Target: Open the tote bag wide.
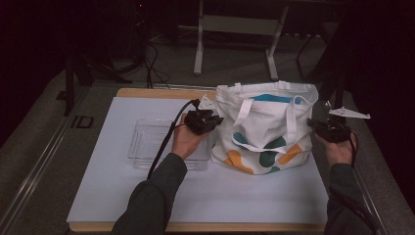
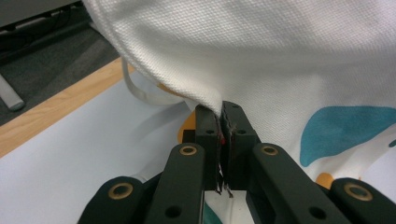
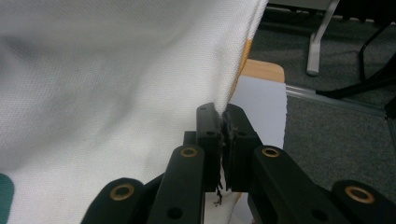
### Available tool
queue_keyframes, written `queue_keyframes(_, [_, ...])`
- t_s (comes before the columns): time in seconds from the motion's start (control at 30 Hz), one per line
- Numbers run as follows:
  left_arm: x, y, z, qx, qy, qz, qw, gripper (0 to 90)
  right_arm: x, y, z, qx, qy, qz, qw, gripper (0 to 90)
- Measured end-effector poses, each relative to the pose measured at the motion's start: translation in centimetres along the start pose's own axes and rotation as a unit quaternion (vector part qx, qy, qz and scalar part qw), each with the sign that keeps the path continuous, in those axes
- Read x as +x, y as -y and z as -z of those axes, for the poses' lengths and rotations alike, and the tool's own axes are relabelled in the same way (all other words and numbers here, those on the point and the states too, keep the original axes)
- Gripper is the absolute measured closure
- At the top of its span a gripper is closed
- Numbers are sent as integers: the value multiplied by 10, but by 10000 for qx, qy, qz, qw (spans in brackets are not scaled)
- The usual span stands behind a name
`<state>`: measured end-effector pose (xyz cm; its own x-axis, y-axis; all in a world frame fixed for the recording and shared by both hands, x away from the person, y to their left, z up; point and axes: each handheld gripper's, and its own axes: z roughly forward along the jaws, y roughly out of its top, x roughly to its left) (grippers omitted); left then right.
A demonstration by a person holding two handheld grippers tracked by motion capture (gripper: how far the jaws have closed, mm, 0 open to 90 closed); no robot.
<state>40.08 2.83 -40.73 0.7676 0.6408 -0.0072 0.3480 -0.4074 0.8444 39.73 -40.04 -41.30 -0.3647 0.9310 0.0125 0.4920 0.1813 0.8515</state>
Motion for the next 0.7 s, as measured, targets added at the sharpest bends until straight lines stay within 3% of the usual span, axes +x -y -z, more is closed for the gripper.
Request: queue_keyframes(0.7, [-12,-7,17,-154,13,-249,9996,870,2,-3,24,-275,-115,173,9994,868])
